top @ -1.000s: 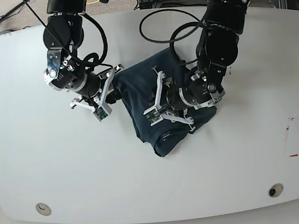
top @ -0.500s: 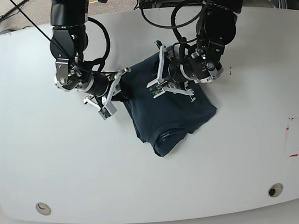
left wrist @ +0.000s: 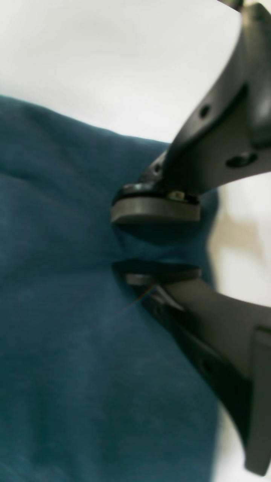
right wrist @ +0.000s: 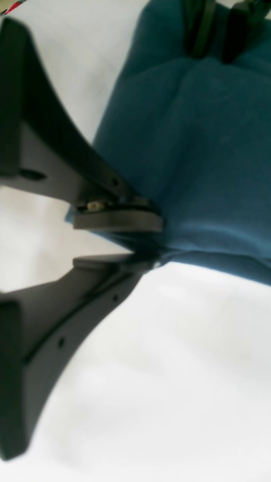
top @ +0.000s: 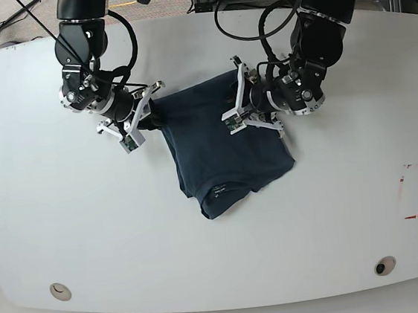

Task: Fold the T-shirt properly
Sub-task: 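Rotate and square the folded shirt with both grippers, then grasp the folded shirt's center with the left gripper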

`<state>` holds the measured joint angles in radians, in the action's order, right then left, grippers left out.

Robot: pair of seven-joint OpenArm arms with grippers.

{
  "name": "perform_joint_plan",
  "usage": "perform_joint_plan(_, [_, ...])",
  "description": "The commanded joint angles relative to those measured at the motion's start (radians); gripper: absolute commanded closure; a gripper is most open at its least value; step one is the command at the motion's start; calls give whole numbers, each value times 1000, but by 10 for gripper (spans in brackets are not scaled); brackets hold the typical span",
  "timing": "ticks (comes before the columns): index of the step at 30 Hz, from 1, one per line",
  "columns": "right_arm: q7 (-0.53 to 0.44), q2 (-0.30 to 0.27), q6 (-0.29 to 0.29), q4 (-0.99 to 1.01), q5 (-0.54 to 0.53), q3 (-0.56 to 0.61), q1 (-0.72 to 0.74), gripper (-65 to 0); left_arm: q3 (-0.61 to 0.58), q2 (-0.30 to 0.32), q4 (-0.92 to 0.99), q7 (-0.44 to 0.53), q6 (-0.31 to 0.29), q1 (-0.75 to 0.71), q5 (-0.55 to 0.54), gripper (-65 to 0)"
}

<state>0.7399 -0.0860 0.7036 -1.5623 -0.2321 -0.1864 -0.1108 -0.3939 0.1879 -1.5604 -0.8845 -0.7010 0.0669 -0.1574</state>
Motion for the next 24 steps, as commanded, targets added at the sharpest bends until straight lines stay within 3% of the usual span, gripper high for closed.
perform_joint_plan(1, [17, -1, -5, -50, 17, 24, -30, -95, 6, 32, -21, -40, 3, 6, 34, -150])
perform_joint_plan(9, [65, 70, -5, -92, 20, 75, -77, -95, 13, 114, -62, -42, 3, 9, 29, -150])
perform_joint_plan(14, [96, 81, -5, -166, 18, 71, -97, -95, 26, 150, -134, -66, 3, 29, 29, -150])
perform_joint_plan(21, [155, 67, -5, -274, 27, 67, -91, -95, 117, 74, -265, -121, 3, 40, 35, -153])
perform_joint_plan(24, [162, 47, -5, -290, 18, 38, -82, -95, 177, -6, -271, -118, 3, 40, 37, -214])
